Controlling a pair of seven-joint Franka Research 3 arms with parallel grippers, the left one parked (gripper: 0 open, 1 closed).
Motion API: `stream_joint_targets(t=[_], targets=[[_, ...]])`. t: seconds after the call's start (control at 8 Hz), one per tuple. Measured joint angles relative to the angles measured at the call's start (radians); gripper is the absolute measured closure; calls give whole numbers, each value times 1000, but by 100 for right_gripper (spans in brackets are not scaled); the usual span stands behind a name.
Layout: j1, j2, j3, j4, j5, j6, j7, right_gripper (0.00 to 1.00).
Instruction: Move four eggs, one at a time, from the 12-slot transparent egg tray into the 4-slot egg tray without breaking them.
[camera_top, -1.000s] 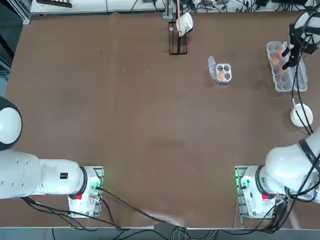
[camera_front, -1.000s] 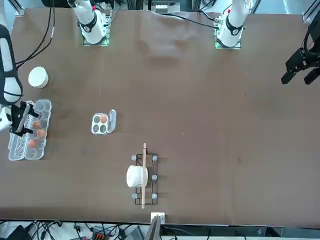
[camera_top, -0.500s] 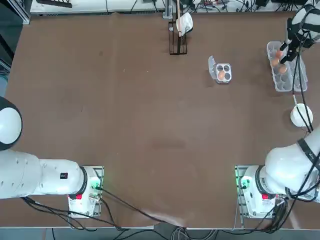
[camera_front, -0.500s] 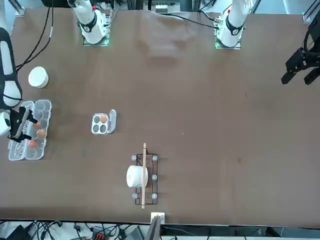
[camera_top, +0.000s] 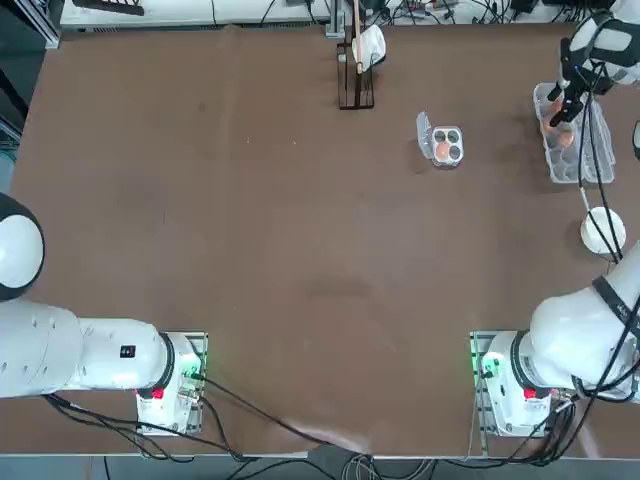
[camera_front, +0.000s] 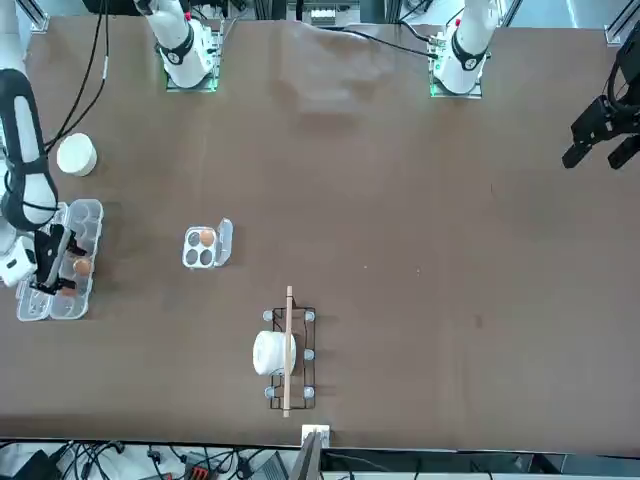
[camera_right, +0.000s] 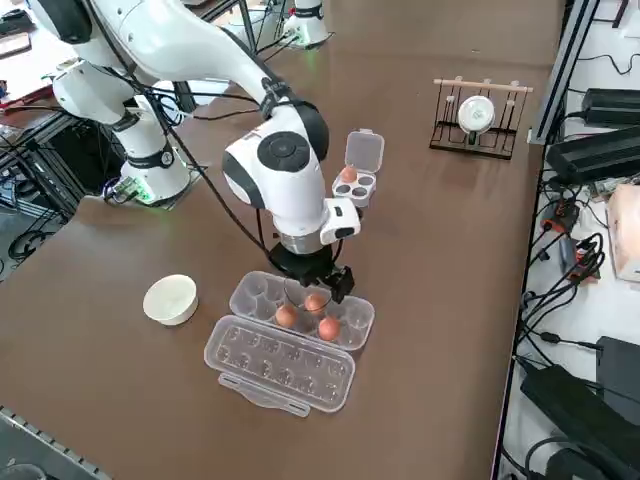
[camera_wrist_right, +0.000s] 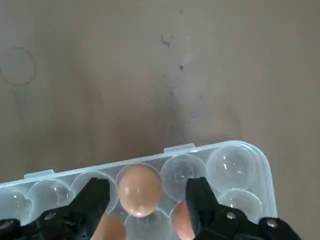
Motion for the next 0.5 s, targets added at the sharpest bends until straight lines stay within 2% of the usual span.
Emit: stream_joint_targets(t=[0.5], targets=[[-7, 35, -2, 1, 0, 13, -1, 7]])
